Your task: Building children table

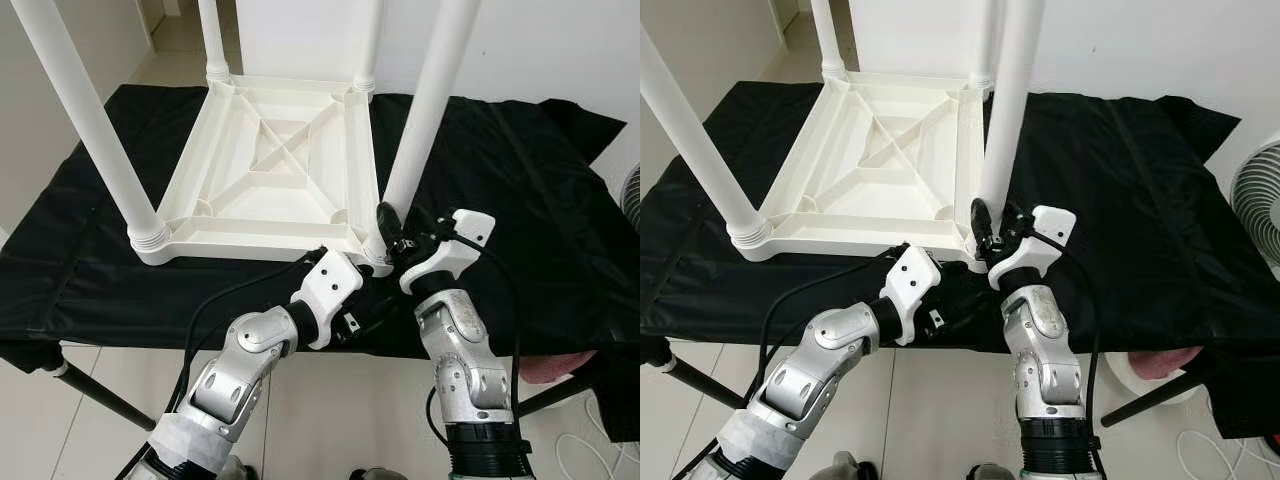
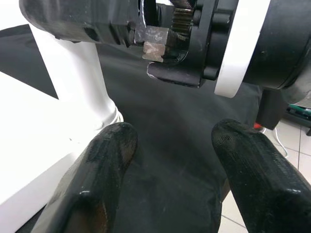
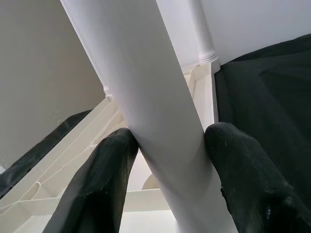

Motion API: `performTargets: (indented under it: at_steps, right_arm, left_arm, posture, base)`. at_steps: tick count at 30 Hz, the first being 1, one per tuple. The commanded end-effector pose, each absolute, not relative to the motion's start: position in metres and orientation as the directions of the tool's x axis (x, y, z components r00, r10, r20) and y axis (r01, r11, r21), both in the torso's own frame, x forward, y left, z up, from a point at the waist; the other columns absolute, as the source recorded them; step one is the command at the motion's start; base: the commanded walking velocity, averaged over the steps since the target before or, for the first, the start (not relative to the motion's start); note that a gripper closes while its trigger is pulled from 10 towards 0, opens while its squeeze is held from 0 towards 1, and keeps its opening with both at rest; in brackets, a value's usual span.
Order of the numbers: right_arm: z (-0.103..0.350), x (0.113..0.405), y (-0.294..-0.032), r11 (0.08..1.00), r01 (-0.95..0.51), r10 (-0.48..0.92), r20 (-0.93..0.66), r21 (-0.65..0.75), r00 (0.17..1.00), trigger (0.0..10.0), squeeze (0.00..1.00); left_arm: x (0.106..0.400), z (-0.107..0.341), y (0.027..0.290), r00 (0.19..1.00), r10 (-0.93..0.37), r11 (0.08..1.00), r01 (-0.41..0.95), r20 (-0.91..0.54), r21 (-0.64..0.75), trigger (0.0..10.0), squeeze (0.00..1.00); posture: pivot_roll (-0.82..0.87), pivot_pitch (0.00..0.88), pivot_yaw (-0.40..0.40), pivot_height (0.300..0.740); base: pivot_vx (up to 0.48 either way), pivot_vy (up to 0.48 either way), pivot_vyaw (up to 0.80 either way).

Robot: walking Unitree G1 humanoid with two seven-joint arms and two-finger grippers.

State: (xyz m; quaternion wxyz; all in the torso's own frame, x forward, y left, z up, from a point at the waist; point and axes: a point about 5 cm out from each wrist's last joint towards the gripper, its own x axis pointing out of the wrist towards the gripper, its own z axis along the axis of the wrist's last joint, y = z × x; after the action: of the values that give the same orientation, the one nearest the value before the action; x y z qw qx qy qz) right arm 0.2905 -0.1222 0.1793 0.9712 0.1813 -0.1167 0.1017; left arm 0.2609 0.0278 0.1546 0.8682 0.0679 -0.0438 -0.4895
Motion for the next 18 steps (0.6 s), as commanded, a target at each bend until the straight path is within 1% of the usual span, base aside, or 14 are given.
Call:
performTargets:
  at_steps: [1,6,7,8,9,10,11,12,14,18]
  right_arm:
    - [0.1778,0.2882,-0.1247,0.912,-0.219,0.134,0.252,0.346,0.958,10.0,0.0]
    - [0.1792,0.2875,-0.1238,0.917,-0.228,0.15,0.248,0.326,0.957,10.0,0.0]
    - [0.1802,0.2876,-0.1224,0.935,-0.236,0.172,0.245,0.263,0.954,10.0,0.0]
    - [0.1802,0.2876,-0.1224,0.935,-0.236,0.172,0.245,0.263,0.954,10.0,0.0]
    - [0.1808,0.2877,-0.1214,0.946,-0.242,0.187,0.243,0.216,0.952,10.0,0.0]
    - [0.1805,0.2889,-0.1202,0.966,-0.234,0.204,0.235,0.109,0.95,10.0,0.0]
    - [0.1805,0.2889,-0.1202,0.966,-0.234,0.204,0.235,0.109,0.95,10.0,0.0]
    - [0.1806,0.2903,-0.1198,0.974,-0.224,0.211,0.233,0.03,0.949,10.0,0.0]
    - [0.1819,0.293,-0.1203,0.978,-0.203,0.209,0.234,-0.05,0.949,10.0,0.0]
    - [0.1846,0.2947,-0.1203,0.976,-0.198,0.215,0.24,-0.091,0.947,10.0,0.0]
  left_arm:
    - [0.2602,0.1534,0.0276,0.507,-0.862,0.5,0.851,-0.001,0.159,10.0,0.0]
    - [0.2604,0.154,0.027,0.505,-0.863,0.499,0.852,0.001,0.159,10.0,0.0]
    - [0.2603,0.154,0.0268,0.506,-0.863,0.5,0.852,0.002,0.158,10.0,0.0]
    - [0.2603,0.154,0.0268,0.506,-0.863,0.5,0.852,0.002,0.158,10.0,0.0]
    - [0.2602,0.154,0.0266,0.507,-0.862,0.501,0.851,0.002,0.157,10.0,0.0]
    - [0.2599,0.1539,0.026,0.508,-0.861,0.503,0.85,0.004,0.156,10.0,0.0]
    - [0.2599,0.1539,0.026,0.508,-0.861,0.503,0.85,0.004,0.156,10.0,0.0]
    - [0.26,0.1537,0.0257,0.512,-0.859,0.507,0.848,0.006,0.156,10.0,0.0]
    - [0.2606,0.1539,0.0255,0.522,-0.853,0.517,0.842,0.012,0.155,10.0,0.0]
    - [0.2606,0.1542,0.0247,0.53,-0.848,0.526,0.837,0.018,0.151,10.0,0.0]
  posture:
    - [-0.12,0.065,0.039,0.74]
    - [-0.13,0.064,0.041,0.74]
    - [-0.13,0.063,0.036,0.74]
    - [-0.13,0.063,0.036,0.74]
    - [-0.13,0.063,0.036,0.74]
    - [-0.12,0.064,0.021,0.74]
    - [-0.12,0.064,0.021,0.74]
    - [-0.12,0.061,0.014,0.74]
    - [-0.12,0.061,0.004,0.74]
    - [-0.11,0.061,-0.004,0.74]
  base:
    - [0.0,0.0,0.0]
    - [0.0,0.0,0.0]
    - [0.0,0.0,0.0]
    - [0.0,0.0,0.0]
    - [0.0,0.0,0.0]
    - [0.0,0.0,0.0]
    - [0.0,0.0,0.0]
    - [0.0,0.0,0.0]
    - [0.0,0.0,0.0]
    - [0.0,0.0,0.0]
